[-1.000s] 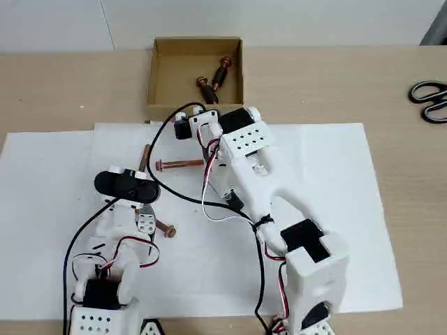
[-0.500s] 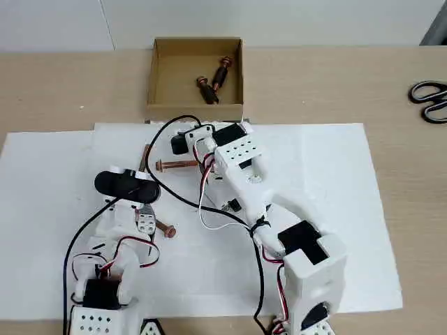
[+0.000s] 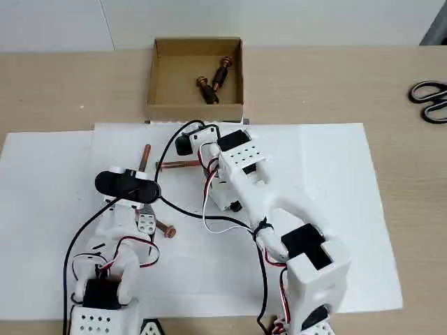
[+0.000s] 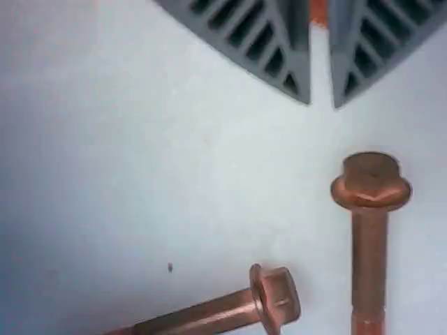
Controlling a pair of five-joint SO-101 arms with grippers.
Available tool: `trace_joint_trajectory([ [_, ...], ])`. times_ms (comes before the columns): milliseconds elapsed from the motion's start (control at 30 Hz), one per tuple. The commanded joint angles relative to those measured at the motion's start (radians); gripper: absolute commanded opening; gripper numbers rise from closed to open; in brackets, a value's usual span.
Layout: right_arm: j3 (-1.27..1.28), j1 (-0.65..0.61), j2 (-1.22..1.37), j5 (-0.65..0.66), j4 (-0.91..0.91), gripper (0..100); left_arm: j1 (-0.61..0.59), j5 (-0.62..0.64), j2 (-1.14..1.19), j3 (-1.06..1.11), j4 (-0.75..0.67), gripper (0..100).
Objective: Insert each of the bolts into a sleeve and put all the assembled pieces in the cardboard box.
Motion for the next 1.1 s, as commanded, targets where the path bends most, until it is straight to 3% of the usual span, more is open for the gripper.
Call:
trace_joint_trajectory([
  [0, -0.012, -0.005, -0.035, 0.011, -0.001, 2.3, -0.002, -0.002, -0.006, -0.005, -0.020, 1],
  [400, -0.488, 0.047, -0.038, 0.005, 0.361, 0.6, -0.002, -0.002, -0.006, -0.005, -0.020, 1],
  [533, -0.583, 0.099, -0.074, 0.009, 0.390, 0.4, 0.000, 0.002, -0.006, -0.008, -0.003, 1],
  [900, -0.353, 0.213, -0.567, 0.008, 0.390, 0.4, -0.002, 0.020, -0.003, -0.019, 0.000, 1],
  [1067, -0.104, 0.292, -0.797, 0.005, 0.386, 0.4, -0.069, 0.017, 0.002, -0.179, 0.081, 1],
])
